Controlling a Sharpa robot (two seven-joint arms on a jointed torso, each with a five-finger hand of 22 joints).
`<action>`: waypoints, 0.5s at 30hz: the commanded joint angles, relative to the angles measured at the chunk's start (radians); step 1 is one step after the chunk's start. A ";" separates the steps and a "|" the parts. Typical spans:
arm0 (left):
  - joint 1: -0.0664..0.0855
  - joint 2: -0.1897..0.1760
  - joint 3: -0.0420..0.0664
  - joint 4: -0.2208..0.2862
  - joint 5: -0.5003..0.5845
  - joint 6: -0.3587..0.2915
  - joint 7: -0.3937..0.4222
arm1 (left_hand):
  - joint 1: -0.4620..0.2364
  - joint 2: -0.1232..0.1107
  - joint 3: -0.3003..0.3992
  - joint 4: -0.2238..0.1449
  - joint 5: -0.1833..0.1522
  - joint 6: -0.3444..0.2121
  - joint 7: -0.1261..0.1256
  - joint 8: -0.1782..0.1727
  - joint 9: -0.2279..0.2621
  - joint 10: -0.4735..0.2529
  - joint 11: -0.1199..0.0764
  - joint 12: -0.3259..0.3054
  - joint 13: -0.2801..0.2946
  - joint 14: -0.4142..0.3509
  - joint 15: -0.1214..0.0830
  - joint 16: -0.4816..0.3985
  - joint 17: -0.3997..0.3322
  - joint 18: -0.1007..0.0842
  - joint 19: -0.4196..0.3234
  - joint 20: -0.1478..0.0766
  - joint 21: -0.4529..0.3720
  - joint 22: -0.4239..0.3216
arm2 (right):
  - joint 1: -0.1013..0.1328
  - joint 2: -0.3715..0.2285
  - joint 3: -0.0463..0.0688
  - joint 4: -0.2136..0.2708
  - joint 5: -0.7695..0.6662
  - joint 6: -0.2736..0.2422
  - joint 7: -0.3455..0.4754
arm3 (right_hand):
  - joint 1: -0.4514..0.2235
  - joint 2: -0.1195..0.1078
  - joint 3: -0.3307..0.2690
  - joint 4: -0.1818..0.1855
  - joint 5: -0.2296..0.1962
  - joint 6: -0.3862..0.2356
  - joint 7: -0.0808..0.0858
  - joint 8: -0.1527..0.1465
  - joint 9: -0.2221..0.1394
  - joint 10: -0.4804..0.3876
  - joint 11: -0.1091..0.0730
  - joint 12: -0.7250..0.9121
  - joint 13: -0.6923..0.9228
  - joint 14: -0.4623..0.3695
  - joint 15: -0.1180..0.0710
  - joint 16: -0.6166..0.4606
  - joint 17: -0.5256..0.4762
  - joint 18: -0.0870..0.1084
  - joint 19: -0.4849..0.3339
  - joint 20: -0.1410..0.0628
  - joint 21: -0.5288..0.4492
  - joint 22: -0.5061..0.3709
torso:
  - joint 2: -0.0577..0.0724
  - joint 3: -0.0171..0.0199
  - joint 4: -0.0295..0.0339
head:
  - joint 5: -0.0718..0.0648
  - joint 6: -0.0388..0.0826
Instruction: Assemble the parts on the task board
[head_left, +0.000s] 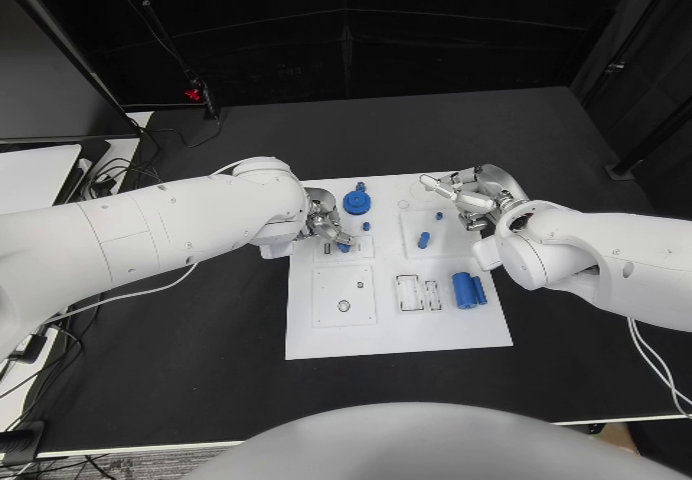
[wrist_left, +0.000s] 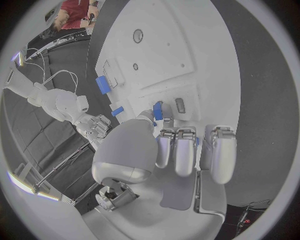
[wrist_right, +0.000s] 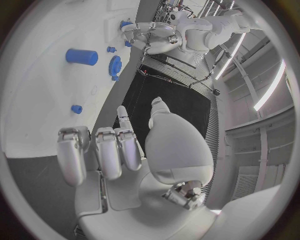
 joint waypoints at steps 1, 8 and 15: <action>-0.008 -0.002 -0.007 -0.007 -0.025 -0.004 -0.029 | 0.005 -0.005 -0.003 -0.002 0.001 -0.007 -0.005 -0.056 -0.001 0.108 0.005 0.003 0.263 0.105 0.006 0.001 0.263 -0.006 0.104 0.005 0.003 0.263 | 0.001 0.001 0.000 0.001 0.001 0.004 0.003 | -0.003 0.004 -0.006 0.000 0.006 -0.009 -0.001 0.003 0.001 0.106 0.005 0.003 0.263 0.102 0.002 0.002 0.263 -0.007 0.102 0.004 0.001 0.263 | 0.000 0.0000 0.0000 | 0.000 -0.001; -0.008 -0.001 -0.007 -0.007 -0.025 -0.009 -0.030 | 0.039 -0.017 0.004 -0.004 0.010 -0.011 -0.005 -0.061 -0.010 0.108 0.003 0.003 0.263 0.105 0.005 0.001 0.263 -0.006 0.104 0.005 0.003 0.263 | 0.001 0.001 0.000 0.001 0.001 0.004 0.002 | -0.003 0.004 -0.006 0.000 0.006 -0.009 -0.001 0.003 0.001 0.106 0.005 0.003 0.263 0.102 0.002 0.002 0.263 -0.007 0.102 0.004 0.001 0.263 | 0.000 0.0004 -0.0005 | 0.000 -0.002; -0.008 -0.001 -0.007 -0.008 -0.025 -0.012 -0.029 | 0.014 -0.022 -0.013 0.002 -0.016 -0.007 0.001 -0.064 -0.018 0.108 0.009 0.003 0.263 0.105 0.009 0.001 0.263 -0.006 0.104 0.007 0.003 0.263 | 0.001 0.001 0.000 0.001 0.001 0.004 0.002 | -0.003 0.004 -0.006 0.000 0.006 -0.009 -0.001 0.003 0.001 0.106 0.005 0.003 0.263 0.102 0.002 0.002 0.263 -0.007 0.102 0.004 0.001 0.263 | 0.000 0.0001 -0.0002 | 0.000 -0.002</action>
